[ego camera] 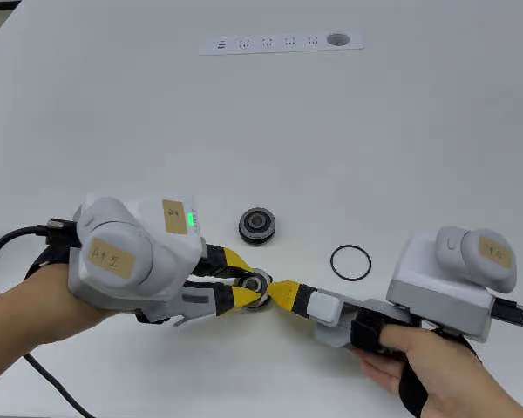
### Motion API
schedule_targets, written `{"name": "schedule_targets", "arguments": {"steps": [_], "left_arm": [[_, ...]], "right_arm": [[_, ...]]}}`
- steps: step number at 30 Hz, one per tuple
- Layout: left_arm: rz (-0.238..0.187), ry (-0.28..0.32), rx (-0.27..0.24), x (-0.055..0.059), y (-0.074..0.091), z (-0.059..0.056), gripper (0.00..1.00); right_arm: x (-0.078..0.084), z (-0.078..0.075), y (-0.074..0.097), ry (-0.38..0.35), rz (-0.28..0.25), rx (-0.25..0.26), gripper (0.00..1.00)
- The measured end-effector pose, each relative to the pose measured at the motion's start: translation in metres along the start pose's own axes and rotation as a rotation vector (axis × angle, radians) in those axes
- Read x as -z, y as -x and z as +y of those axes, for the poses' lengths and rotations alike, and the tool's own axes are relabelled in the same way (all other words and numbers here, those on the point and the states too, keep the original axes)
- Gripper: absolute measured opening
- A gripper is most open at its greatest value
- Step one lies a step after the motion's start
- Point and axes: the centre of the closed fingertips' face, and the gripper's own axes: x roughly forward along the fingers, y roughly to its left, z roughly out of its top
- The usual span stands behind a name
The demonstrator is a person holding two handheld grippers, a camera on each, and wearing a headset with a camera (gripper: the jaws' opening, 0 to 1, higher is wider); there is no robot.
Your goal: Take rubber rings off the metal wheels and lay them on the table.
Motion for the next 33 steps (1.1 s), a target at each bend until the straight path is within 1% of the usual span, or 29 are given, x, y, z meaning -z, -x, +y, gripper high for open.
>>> {"name": "schedule_targets", "arguments": {"steps": [6, 22, 25, 26, 28, 30, 33], "left_arm": [[0.000, 0.001, 0.000, 0.000, 0.000, 0.000, 0.13], [0.001, 0.002, -0.001, 0.000, 0.000, 0.000, 0.13], [0.000, 0.002, -0.001, 0.000, 0.001, 0.000, 0.13], [0.000, 0.002, -0.001, 0.000, 0.000, 0.000, 0.13], [0.000, 0.002, -0.002, 0.000, 0.000, 0.000, 0.13], [0.001, 0.000, -0.002, 0.000, 0.000, 0.000, 0.13], [0.000, 0.002, -0.004, 0.000, 0.000, 0.000, 0.13]], "right_arm": [[0.000, 0.002, -0.001, 0.029, 0.005, -0.002, 0.01], [0.000, 0.008, -0.003, 0.141, 0.015, 0.001, 0.01], [-0.001, 0.010, -0.003, 0.157, 0.018, -0.004, 0.01], [0.001, 0.015, -0.003, 0.159, 0.023, -0.027, 0.01], [0.001, 0.013, -0.005, 0.166, 0.022, 0.009, 0.01], [0.001, 0.014, -0.005, 0.188, 0.036, 0.002, 0.01], [0.001, 0.013, -0.004, 0.177, 0.033, -0.001, 0.01]]}}
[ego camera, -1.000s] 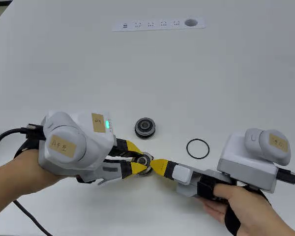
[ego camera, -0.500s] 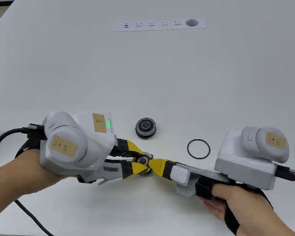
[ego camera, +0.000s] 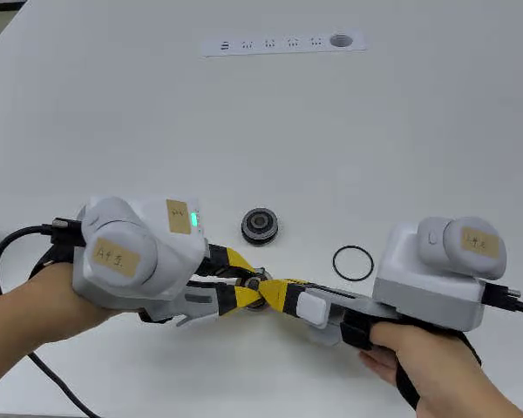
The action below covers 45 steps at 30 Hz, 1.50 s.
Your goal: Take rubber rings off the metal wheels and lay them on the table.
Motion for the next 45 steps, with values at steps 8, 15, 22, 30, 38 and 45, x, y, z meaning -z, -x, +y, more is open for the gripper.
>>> {"name": "schedule_targets", "arguments": {"steps": [8, 15, 22, 30, 38, 45], "left_arm": [[0.001, -0.004, -0.001, 0.000, 0.000, 0.000, 0.13], [0.002, -0.007, -0.004, 0.000, 0.000, 0.000, 0.13], [0.010, -0.004, -0.011, 0.000, 0.000, 0.000, 0.13], [0.017, -0.043, -0.019, -0.001, 0.000, -0.002, 0.14], [0.048, -0.049, -0.037, 0.002, 0.005, 0.000, 0.15], [0.046, -0.021, -0.068, 0.008, 0.020, 0.001, 0.20]], "right_arm": [[0.000, 0.001, 0.002, -0.007, -0.004, -0.005, 0.01], [-0.001, 0.005, 0.004, -0.027, -0.009, -0.014, 0.01], [0.000, 0.003, 0.004, -0.113, -0.028, -0.015, 0.01], [0.000, 0.000, 0.003, -0.150, -0.035, -0.007, 0.01], [0.001, 0.001, 0.002, -0.166, -0.037, -0.008, 0.01], [0.001, 0.006, -0.001, -0.167, -0.033, -0.021, 0.01]]}}
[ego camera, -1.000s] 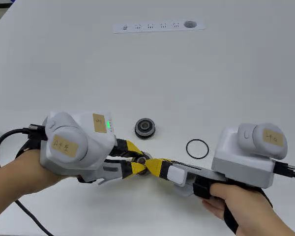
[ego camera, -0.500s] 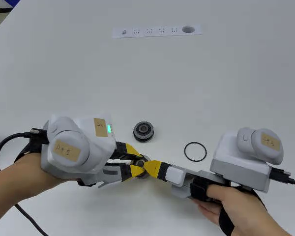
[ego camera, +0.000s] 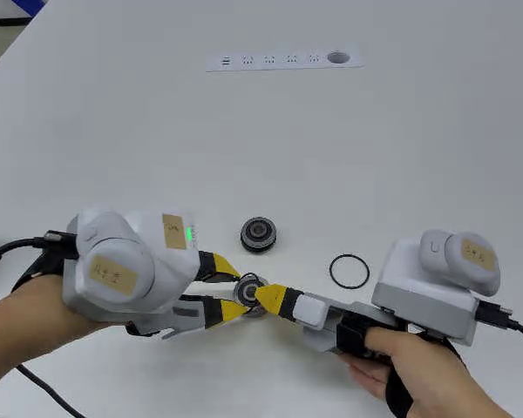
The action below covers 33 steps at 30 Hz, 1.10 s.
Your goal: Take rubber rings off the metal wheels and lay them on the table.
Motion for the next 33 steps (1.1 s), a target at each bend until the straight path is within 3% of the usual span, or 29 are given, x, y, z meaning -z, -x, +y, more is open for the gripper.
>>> {"name": "schedule_targets", "arguments": {"steps": [8, 15, 24, 33], "left_arm": [[-0.013, 0.030, -0.048, 0.000, 0.011, 0.007, 0.21], [-0.031, 0.050, -0.063, -0.002, 0.013, 0.009, 0.21], [-0.053, 0.064, -0.044, -0.009, 0.005, 0.010, 0.20], [-0.053, 0.055, -0.022, -0.012, -0.001, 0.006, 0.20]], "right_arm": [[-0.002, 0.010, -0.004, -0.006, -0.004, -0.038, 0.01], [-0.019, 0.014, 0.004, -0.027, -0.057, -0.059, 0.01], [-0.050, -0.021, 0.034, -0.077, -0.174, 0.023, 0.02], [-0.059, -0.059, 0.059, -0.127, -0.237, 0.123, 0.02]]}}
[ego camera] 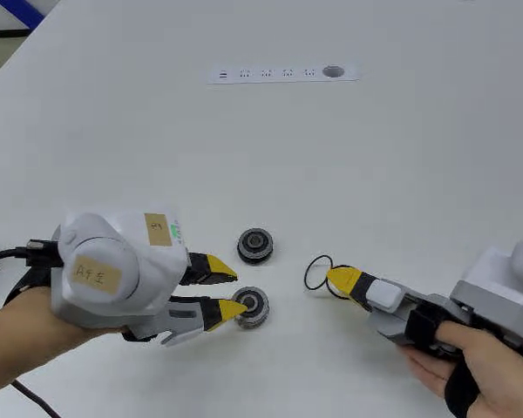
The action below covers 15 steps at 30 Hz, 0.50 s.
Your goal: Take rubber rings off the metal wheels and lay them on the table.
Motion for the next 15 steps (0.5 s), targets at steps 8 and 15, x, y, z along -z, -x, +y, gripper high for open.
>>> {"name": "schedule_targets", "arguments": {"steps": [8, 15], "left_arm": [[-0.005, 0.004, -0.004, -0.001, 0.001, 0.000, 0.19], [-0.010, 0.017, -0.022, 0.002, 0.007, 0.000, 0.19]], "right_arm": [[-0.003, -0.009, 0.005, -0.019, -0.019, 0.041, 0.02], [-0.006, -0.022, 0.012, -0.026, -0.041, 0.097, 0.02]]}}
